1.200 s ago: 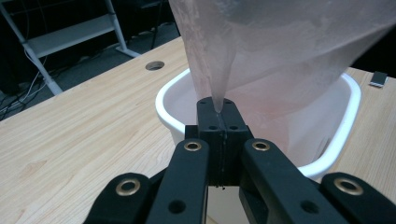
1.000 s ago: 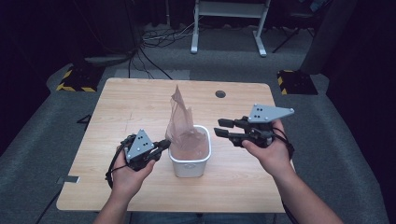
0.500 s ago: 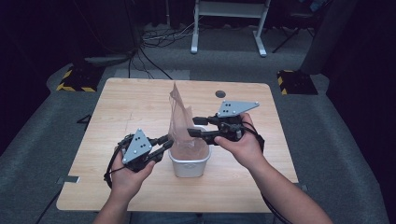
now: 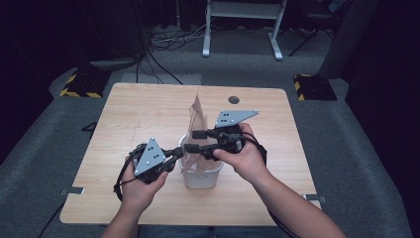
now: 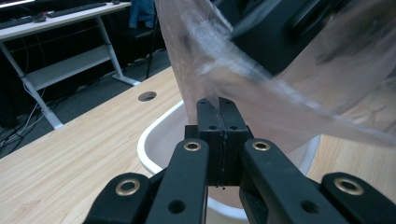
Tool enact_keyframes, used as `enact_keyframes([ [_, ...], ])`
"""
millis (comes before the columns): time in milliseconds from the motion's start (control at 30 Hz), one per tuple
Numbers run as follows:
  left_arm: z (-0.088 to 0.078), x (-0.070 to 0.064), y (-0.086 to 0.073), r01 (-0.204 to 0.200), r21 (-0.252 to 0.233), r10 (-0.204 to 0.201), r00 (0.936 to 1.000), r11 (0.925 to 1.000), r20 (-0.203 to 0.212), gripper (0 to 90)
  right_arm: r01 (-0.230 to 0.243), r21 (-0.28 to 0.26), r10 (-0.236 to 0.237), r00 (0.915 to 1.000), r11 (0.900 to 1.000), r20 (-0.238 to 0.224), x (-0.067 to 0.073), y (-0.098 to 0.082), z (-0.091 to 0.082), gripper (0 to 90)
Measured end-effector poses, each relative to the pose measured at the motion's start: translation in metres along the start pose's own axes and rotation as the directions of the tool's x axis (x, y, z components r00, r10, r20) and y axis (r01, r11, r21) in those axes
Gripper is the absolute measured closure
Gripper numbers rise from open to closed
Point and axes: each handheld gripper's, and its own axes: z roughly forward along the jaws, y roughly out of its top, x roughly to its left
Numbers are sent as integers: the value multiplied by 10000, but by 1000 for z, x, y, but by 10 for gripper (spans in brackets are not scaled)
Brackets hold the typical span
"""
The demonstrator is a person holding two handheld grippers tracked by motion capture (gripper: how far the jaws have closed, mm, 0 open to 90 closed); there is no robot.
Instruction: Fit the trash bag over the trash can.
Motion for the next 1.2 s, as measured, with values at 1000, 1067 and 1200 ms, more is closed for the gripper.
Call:
enact_keyframes([
  [1000,8,5,-14,-173,1206,156,9998,9925,151,894,-30,445,-52,9832,9990,1824,-15,-19,-50,900],
  [1067,8,6,-17,-4,1330,-33,9996,9911,279,866,-228,1054,41,9848,9942,1736,-20,-31,-32,900],
  [1200,-8,12,-13,373,846,-362,9992,9957,-149,620,-436,796,297,9854,9959,1678,-24,-35,-30,893],
])
